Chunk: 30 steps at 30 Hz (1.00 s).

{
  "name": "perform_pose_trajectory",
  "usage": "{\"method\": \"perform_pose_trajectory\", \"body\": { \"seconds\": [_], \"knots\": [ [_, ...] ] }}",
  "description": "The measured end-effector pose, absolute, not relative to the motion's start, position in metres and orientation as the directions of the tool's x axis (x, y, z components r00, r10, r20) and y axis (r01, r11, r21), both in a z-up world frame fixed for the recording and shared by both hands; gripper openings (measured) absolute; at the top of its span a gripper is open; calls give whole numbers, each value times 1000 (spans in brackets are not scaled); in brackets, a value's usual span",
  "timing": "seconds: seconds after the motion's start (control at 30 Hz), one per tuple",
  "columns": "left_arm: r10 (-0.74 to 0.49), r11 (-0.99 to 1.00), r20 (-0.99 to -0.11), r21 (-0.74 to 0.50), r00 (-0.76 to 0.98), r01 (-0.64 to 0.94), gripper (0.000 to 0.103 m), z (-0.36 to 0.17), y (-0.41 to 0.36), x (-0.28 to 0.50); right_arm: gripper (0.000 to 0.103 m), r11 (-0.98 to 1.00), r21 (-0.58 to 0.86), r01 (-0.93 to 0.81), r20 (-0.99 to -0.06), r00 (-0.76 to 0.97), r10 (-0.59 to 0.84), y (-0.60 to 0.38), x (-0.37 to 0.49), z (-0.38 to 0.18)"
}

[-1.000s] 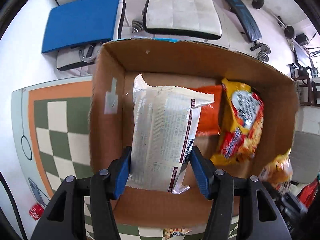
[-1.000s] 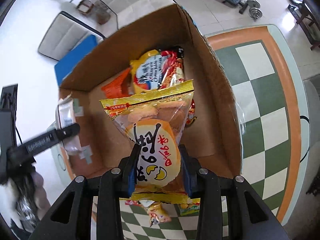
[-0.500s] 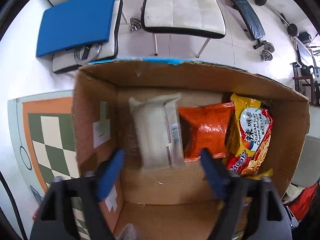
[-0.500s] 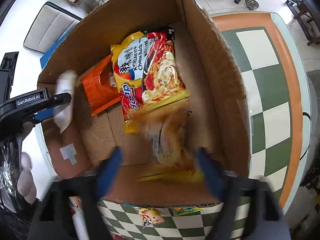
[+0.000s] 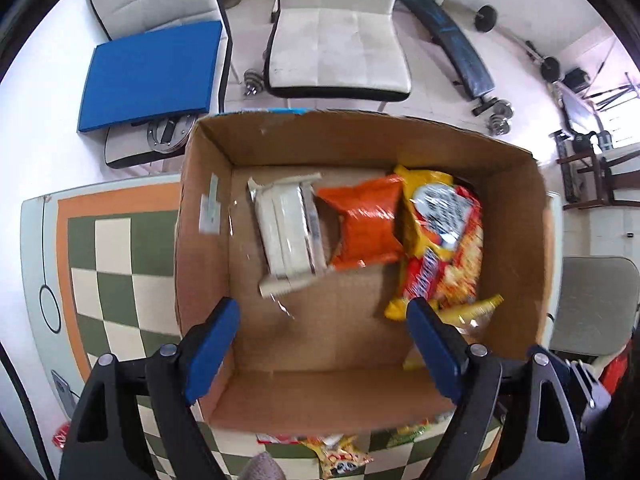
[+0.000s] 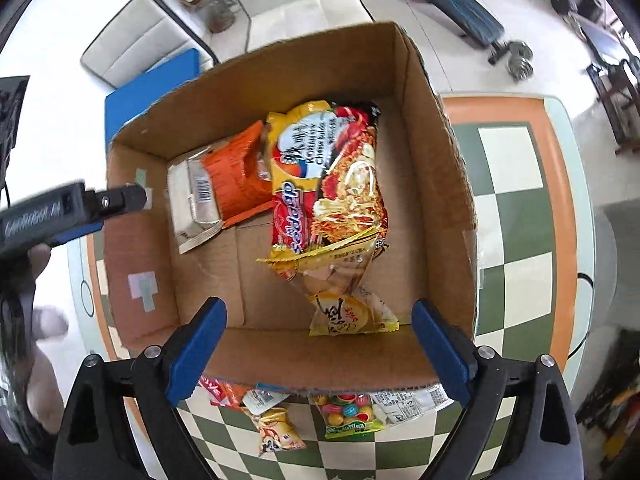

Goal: Organize snacks
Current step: 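Grasp the watermelon gum bag with right tool while left tool grasps panda-print bag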

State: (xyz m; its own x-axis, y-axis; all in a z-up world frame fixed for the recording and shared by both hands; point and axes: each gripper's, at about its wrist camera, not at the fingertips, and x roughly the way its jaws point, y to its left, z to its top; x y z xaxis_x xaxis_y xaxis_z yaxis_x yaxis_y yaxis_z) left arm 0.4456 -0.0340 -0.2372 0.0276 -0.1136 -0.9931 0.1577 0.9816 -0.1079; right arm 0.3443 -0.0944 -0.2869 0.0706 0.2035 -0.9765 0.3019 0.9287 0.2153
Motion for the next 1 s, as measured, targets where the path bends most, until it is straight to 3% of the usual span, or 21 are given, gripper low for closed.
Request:
{"method": "perform_pose_trajectory", "body": {
  "seconds": [0.13,0.23,0.5,0.8,0.87,1.0],
  "knots": [
    [-113,980,-989,-95,95,176,87,-215,-34,417,96,930,228,289,-973,97,208,-92,334,-274],
    [-135,976,-983,-110,122,188,97,-200,-31,395,97,931,239,276,-970,120,213,-91,322,-263],
    [-125,987,-976,-103,180,128,97,-189,-15,312,97,914,310,261,-948,156,277,-89,262,-250],
    [-109,994,-993,-110,-43,17,96,-296,8,228,96,903,326,279,-939,-17,344,-73,188,-328],
    [-129,992,-987,-129,-92,-14,96,-317,15,217,92,897,333,292,-932,-40,360,-69,183,-344],
    [-200,978,-965,-185,-172,-97,96,-351,23,212,74,904,308,298,-934,-89,347,-59,185,-374]
  ]
}}
